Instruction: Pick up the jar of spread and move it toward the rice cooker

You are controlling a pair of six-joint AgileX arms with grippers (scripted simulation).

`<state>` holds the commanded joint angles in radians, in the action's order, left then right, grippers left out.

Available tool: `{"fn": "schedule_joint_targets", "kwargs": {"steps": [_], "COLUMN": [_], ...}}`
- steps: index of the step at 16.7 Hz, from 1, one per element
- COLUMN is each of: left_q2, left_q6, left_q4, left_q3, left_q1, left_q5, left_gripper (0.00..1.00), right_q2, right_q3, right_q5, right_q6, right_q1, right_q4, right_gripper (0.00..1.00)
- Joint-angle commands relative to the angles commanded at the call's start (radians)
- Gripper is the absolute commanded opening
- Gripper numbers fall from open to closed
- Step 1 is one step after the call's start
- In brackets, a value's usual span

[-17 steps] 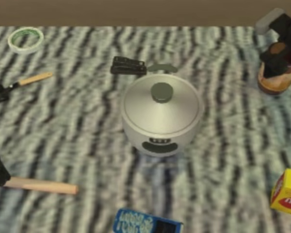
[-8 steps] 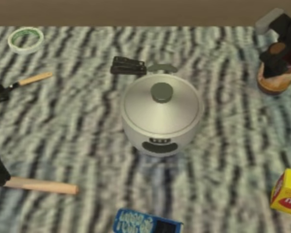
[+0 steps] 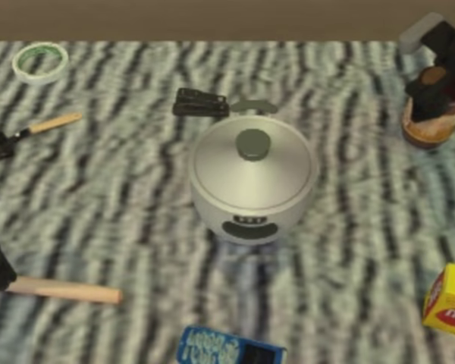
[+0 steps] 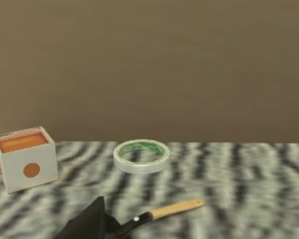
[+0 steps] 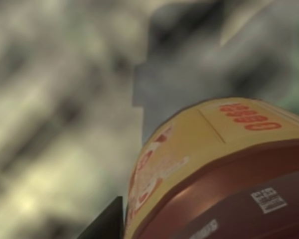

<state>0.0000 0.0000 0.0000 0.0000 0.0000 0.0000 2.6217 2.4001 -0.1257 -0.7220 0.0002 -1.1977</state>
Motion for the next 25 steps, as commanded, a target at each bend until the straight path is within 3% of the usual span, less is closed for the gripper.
{"fn": "schedule_joint_targets", "kwargs": {"steps": [11, 19, 22, 25], "left_q2": [0.000, 0.000, 0.000, 0.000], "left_q6": [0.000, 0.000, 0.000, 0.000], "left_q4": [0.000, 0.000, 0.000, 0.000], "left_q3": [0.000, 0.000, 0.000, 0.000], "left_q1": [0.000, 0.000, 0.000, 0.000], "left_q5": [0.000, 0.000, 0.000, 0.000], "left_gripper": [1.00, 1.00, 1.00, 1.00], "right_q2": [-0.492, -0.536, -0.538, -0.543], "right_q3": [-0.490, -0.536, -0.562, -0.608], "right_q5": [-0.005, -0.003, 0.016, 0.050], "right_q6": [0.003, 0.016, 0.111, 0.299], "right_q1": [0.014, 0.016, 0.049, 0.098], "right_q4": [0.000, 0.002, 0.028, 0.071], "right_gripper": [0.00, 0.00, 0.00, 0.00]}}
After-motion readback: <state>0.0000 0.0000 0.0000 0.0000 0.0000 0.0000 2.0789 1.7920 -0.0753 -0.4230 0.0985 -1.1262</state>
